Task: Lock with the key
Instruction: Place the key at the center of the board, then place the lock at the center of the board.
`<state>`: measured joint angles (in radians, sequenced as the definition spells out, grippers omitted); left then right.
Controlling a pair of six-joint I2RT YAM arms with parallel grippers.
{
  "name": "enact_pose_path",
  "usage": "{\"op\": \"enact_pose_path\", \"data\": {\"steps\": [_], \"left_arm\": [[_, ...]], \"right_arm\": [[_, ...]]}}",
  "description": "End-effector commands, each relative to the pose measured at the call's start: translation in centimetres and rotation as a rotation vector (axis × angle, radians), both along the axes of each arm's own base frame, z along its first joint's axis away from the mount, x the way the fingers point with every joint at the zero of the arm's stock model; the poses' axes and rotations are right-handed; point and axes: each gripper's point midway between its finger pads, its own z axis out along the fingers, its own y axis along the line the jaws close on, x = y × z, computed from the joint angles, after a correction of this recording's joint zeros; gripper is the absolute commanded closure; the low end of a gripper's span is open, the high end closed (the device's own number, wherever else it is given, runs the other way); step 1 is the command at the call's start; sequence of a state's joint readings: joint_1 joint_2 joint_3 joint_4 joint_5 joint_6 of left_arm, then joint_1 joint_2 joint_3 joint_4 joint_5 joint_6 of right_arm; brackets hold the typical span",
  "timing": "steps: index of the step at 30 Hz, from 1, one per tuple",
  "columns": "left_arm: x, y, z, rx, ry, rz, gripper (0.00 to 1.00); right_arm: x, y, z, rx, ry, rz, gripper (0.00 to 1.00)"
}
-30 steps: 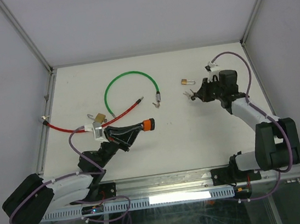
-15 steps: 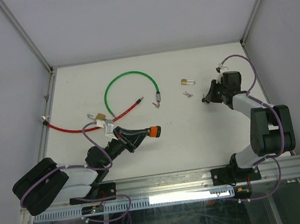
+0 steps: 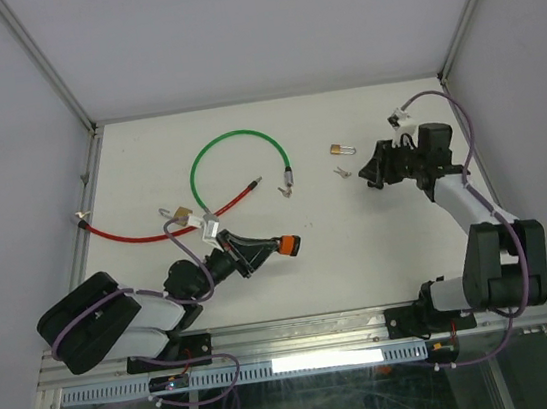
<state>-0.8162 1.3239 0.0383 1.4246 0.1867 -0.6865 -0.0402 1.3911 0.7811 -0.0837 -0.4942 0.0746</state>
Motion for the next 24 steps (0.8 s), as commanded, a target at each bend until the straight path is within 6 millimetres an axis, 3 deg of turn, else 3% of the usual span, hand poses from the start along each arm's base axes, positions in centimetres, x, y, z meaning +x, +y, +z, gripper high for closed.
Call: {"op": "enact_pose_path", "data": {"steps": [1, 2, 5, 8, 11, 13, 24], "left_arm": [[-0.2, -0.2, 4.8, -0.147, -0.109, -0.03, 1.0], [-0.2, -0.4, 4.9, -0.149, -0.112, -0.038, 1.0], [-0.6, -0.8, 5.0, -0.149, -0.144, -0.071, 1.0], [-1.3, -1.5, 5.0, -0.143, -0.192, -0.126, 1.0], [-1.7, -2.3, 5.0, -0.131, -0.221, -0.169, 1.0], [-1.8, -2.5, 5.2, -0.127, -0.246, -0.175, 1.0], [-3.0, -3.3, 5.8, -0.118, -0.335, -0.2, 1.0]], "right_arm": [[-5.5, 6.6, 9.8, 0.193, -0.316, 0.57, 0.54], [-7.6, 7.7, 11.3, 0.25, -0.368, 0.681, 0.54], [-11.4, 9.1, 12.9, 0.315, -0.461, 0.851, 0.42], [-14.8, 10.4, 13.0, 0.358, -0.546, 1.018, 0.25], [-17.5, 11.5, 12.4, 0.395, -0.619, 1.136, 0.13], [-18.2, 12.2, 11.8, 0.407, -0.576, 1.16, 0.12], [-17.8, 15.7, 6.4, 0.289, -0.289, 1.18, 0.18]]}}
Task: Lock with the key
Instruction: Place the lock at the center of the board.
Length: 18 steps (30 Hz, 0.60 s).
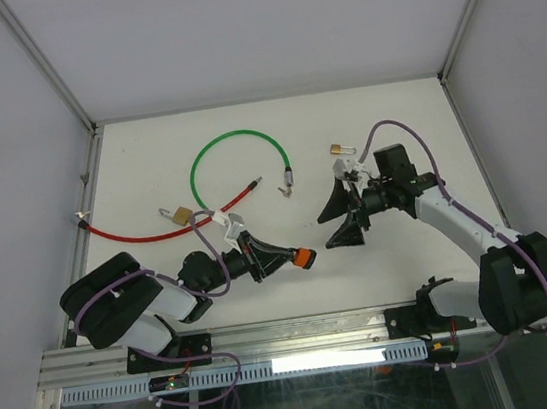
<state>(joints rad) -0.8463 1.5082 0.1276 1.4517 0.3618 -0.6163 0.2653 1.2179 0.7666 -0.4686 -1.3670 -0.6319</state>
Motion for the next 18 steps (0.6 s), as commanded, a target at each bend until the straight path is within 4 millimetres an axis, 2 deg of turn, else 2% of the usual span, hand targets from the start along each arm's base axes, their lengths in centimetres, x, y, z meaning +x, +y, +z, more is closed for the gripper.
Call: {"op": "enact_pose_path", "data": {"steps": [1, 7, 10, 13, 18], "left_arm": [[-1.3, 0.0, 8.2, -0.243, -0.278, -0.033, 1.0], [-1.8, -0.4, 8.5, -0.246, -0.304, -0.047, 1.0], [-1.8, -0.5, 8.4, -0.244, -0.308, -0.047, 1.0], [-1.9, -0.7, 8.3, -0.242, -0.306, -0.049, 1.0], [-1.8, -0.9, 8.2, -0.239, -0.304, -0.05, 1.0]], "right_arm": [[0.3, 1.2, -1.6, -0.091, 0.024, -0.002, 0.19], [-0.9, 2.7, -3.6, -0.162, 0.045, 0.052, 0.24], [-1.6, 3.1, -4.2, -0.177, 0.052, 0.086, 0.31], [-2.3, 3.3, -4.3, -0.171, 0.039, 0.125, 0.37], [-3.0, 3.6, -4.5, -0.171, 0.041, 0.153, 0.41]]}}
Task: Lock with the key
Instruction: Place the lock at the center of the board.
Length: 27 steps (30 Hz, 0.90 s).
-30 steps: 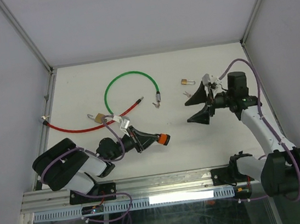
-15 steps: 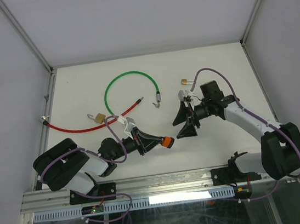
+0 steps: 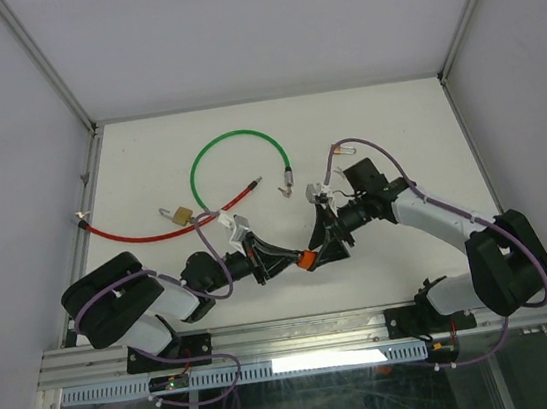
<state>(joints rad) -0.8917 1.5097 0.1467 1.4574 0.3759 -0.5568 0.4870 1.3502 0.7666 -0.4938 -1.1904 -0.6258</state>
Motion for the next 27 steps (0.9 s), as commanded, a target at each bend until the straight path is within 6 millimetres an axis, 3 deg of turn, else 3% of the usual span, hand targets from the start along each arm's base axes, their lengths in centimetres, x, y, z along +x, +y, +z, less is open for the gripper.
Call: {"op": "enact_pose_path", "data": {"steps": [1, 9, 12, 13, 16, 18, 20, 27], "left_arm": [[-0.6, 0.0, 7.6, -0.245, -0.225, -0.009, 1.0], [-0.3, 0.0, 7.5, -0.245, -0.216, 0.005, 1.0], [-0.1, 0.1, 7.4, -0.244, -0.211, 0.017, 1.0], [0.0, 0.1, 7.4, -0.244, -0.208, 0.024, 0.99], [0.4, 0.3, 7.3, -0.246, -0.189, 0.049, 0.87], [0.9, 0.6, 7.2, -0.248, -0.17, 0.083, 0.73], [1.4, 1.1, 7.0, -0.252, -0.145, 0.126, 0.58], [3.1, 4.5, 6.9, -0.277, -0.091, 0.317, 0.22]], "right_arm": [[0.1, 0.7, 0.9, 0.03, -0.051, 0.04, 0.41], [-0.6, 1.0, 0.5, 0.022, -0.056, 0.078, 0.49], [-0.6, 1.0, 0.6, 0.023, -0.064, 0.084, 0.57], [-0.6, 1.0, 0.6, 0.023, -0.063, 0.086, 0.65], [-1.0, 1.0, 0.9, 0.036, -0.065, 0.11, 0.88], [-1.2, 1.0, 1.4, 0.051, -0.058, 0.124, 0.97], [-1.3, 1.0, 1.7, 0.055, -0.058, 0.132, 1.0], [0.3, 0.2, 1.9, 0.011, -0.087, 0.093, 1.0]]}}
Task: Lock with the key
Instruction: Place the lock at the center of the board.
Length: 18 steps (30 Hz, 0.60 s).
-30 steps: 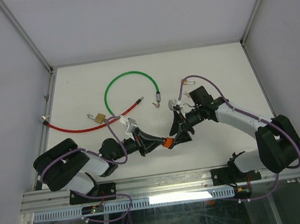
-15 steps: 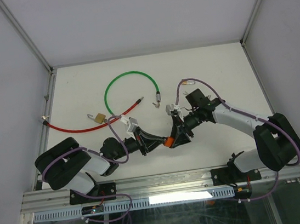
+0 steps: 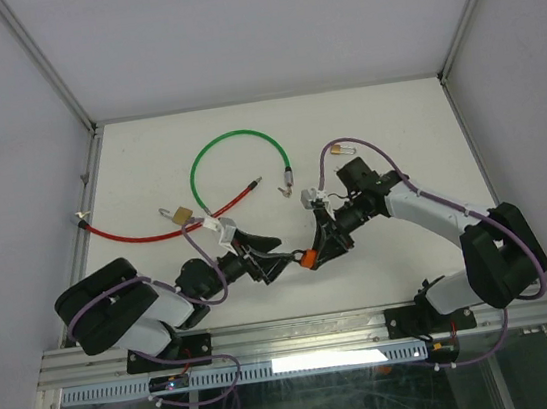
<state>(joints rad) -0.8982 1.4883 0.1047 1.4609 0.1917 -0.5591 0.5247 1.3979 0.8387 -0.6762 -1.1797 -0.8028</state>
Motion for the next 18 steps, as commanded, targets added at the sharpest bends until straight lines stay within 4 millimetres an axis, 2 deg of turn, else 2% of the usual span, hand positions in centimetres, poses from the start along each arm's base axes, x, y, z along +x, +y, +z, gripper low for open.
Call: {"op": "enact_pose_path", "data": {"steps": [1, 2, 3, 6, 12, 18], "left_arm": [[1.1, 3.6, 7.3, -0.258, -0.136, 0.181, 0.16], [1.3, 4.0, 7.1, -0.256, -0.121, 0.207, 0.06], [1.6, 4.4, 7.0, -0.258, -0.107, 0.233, 0.02], [2.5, 5.1, 6.8, -0.247, -0.064, 0.295, 0.01], [5.0, 6.3, 4.7, -0.169, 0.089, 0.448, 0.01], [5.1, 7.0, 3.9, -0.178, 0.115, 0.48, 0.01]], "right_arm": [[1.9, -0.1, 2.2, 0.035, -0.07, -0.012, 1.0], [2.5, -0.4, 2.3, 0.028, -0.077, -0.031, 1.0], [3.0, -0.8, 2.5, 0.021, -0.085, -0.052, 1.0], [5.0, -2.1, 2.7, -0.006, -0.114, -0.135, 1.0], [11.0, -6.5, 2.0, -0.144, -0.194, -0.418, 1.0], [15.5, -12.2, 0.9, -0.334, -0.274, -0.691, 0.99]]}}
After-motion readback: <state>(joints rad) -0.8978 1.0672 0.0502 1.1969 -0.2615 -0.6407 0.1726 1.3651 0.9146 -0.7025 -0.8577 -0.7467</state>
